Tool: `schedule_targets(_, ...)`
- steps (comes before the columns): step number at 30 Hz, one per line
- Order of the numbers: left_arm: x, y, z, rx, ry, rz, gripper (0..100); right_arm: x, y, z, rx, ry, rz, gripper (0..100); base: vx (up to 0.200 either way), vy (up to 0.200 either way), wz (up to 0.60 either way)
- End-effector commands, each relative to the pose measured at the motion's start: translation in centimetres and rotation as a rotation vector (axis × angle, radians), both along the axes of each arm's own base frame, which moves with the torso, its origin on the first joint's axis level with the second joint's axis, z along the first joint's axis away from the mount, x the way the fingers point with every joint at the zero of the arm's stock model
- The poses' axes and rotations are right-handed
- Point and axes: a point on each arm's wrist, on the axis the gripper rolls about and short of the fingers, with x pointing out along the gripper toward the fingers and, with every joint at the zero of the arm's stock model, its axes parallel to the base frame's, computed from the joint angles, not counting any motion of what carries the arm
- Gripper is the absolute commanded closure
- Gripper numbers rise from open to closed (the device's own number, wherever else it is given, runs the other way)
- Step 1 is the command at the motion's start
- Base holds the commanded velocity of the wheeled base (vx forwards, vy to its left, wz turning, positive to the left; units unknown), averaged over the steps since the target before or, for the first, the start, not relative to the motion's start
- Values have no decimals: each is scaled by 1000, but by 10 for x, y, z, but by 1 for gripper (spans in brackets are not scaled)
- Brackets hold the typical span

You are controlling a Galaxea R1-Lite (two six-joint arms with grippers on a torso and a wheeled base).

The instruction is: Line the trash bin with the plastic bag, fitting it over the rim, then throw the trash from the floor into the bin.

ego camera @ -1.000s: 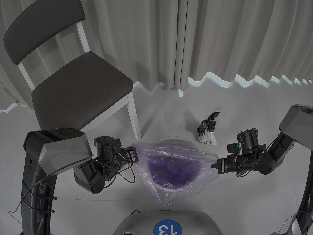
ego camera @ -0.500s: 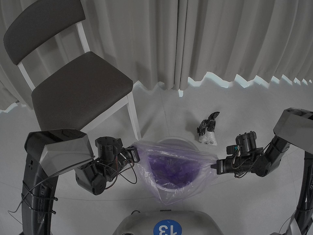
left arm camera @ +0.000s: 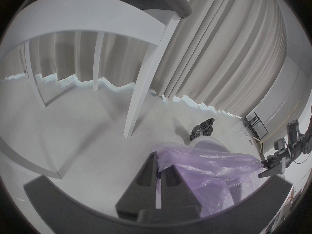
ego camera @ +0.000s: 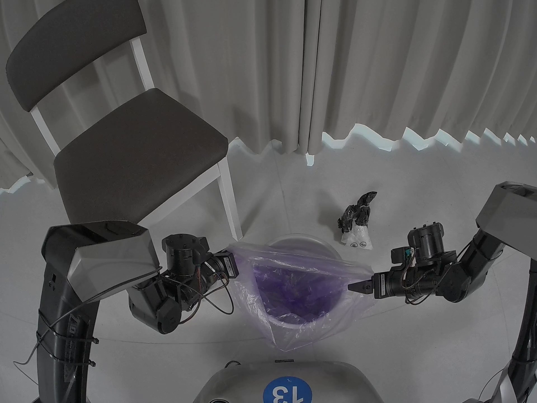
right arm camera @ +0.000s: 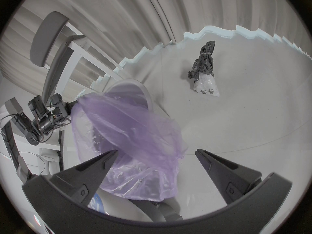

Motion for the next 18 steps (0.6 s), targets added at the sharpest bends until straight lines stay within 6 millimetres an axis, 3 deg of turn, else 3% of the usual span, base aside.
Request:
schedule_targets(1,0,6,2,5,4,12,100,-14,5,32,16,-54,27,0,0,0,0)
schedule_targets(8,-1,10,-4,23,21,8,100,-29,14,54,37,-99,59,0,0,0,0)
schedule_targets(18,0,9,-19,42,45,5,100,-34,27,56,44,-90,53,0,0,0,0)
